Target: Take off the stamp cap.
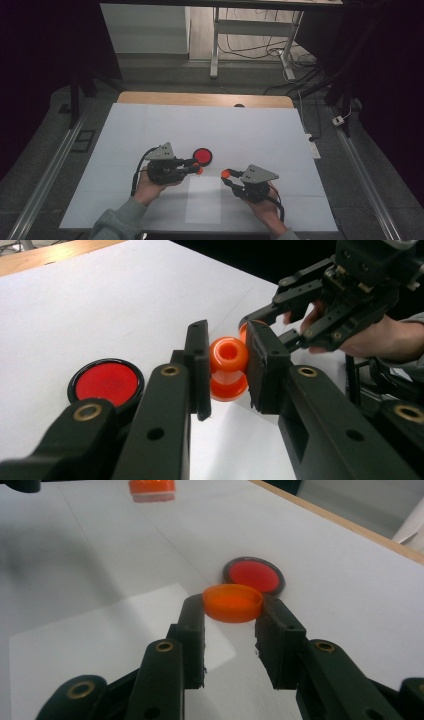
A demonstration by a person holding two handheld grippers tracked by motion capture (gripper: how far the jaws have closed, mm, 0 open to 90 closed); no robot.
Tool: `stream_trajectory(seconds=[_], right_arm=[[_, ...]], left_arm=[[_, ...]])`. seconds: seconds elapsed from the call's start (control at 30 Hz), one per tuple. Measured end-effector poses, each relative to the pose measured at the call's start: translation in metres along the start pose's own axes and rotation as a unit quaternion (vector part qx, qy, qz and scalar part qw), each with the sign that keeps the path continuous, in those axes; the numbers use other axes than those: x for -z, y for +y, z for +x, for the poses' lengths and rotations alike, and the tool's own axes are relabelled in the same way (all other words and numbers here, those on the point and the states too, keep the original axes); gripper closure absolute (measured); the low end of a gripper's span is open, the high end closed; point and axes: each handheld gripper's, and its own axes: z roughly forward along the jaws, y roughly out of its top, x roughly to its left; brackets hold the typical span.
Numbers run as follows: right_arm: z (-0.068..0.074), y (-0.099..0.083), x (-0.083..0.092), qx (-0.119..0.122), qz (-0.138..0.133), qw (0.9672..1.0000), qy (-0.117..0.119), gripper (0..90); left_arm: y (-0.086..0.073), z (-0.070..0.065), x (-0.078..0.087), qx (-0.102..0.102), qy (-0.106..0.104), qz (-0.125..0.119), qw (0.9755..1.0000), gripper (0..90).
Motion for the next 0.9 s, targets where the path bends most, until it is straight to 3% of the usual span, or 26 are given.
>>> stream_trajectory(seconds=[0.57,0.9], right_arm=[[-0.018,-0.022,0.035,-0.023,0.001,0.9991,-0.037,64.9],[-0.031,-0.040,0.063,-0.048,0.005,0.9962,-0.073,64.8]], left_arm=[[0.000,0.001,0.003,-0.005,0.009,0.004,0.9999,73.4],[-0.001,0.003,0.006,-0.004,0.016,0.002,0.9999,73.4]])
